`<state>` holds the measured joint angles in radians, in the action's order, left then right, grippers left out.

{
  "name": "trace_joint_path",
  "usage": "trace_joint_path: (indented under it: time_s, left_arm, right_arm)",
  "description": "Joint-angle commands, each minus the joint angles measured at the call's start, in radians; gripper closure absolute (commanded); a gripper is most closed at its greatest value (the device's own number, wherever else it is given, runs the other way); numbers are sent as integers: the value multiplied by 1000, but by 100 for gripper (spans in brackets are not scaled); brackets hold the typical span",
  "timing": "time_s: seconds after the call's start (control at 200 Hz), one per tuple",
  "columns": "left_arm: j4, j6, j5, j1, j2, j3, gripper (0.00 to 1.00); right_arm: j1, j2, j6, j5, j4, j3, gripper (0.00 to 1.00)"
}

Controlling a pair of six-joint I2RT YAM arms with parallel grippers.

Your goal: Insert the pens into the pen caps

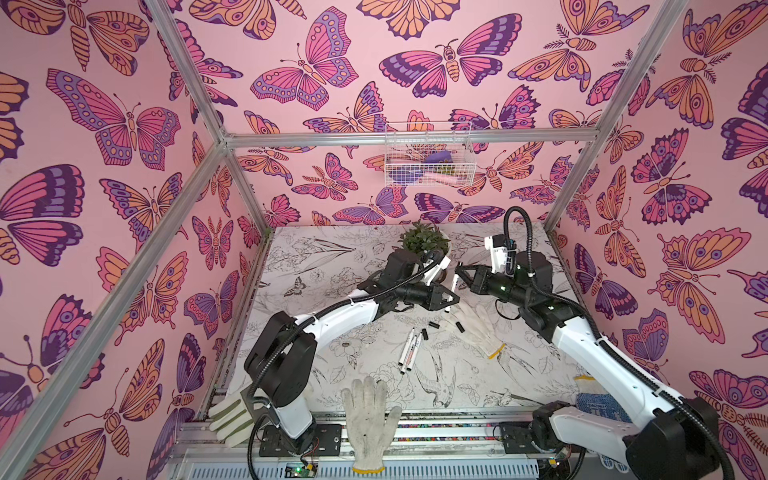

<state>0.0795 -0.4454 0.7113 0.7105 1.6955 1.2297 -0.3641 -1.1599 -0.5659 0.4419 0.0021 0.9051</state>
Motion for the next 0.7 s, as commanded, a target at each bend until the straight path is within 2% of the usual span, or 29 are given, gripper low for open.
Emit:
trace_joint_path:
  time_s: [0.0,0.17,0.3,0.586,0.696]
  left_arm:
    - [117,-21,-361,-58,-78,39,100]
    - [84,5,-416,-55,-81,46,100]
    - [84,43,-451,-43,-84,49,100]
    - [85,121,-546,-26,-97,66,100]
    - [88,139,-565,-25,-98,72,100]
  right_arm:
    - [-64,-11,110,185,-270,-43,100]
    - [-90,-25,178,167,-358,-59,100]
    - [-94,-35,193,196,-372,-81,100]
    - [-110,-91,231,373,-437,-79,100]
    - [-120,-102,233,403,-445,-78,100]
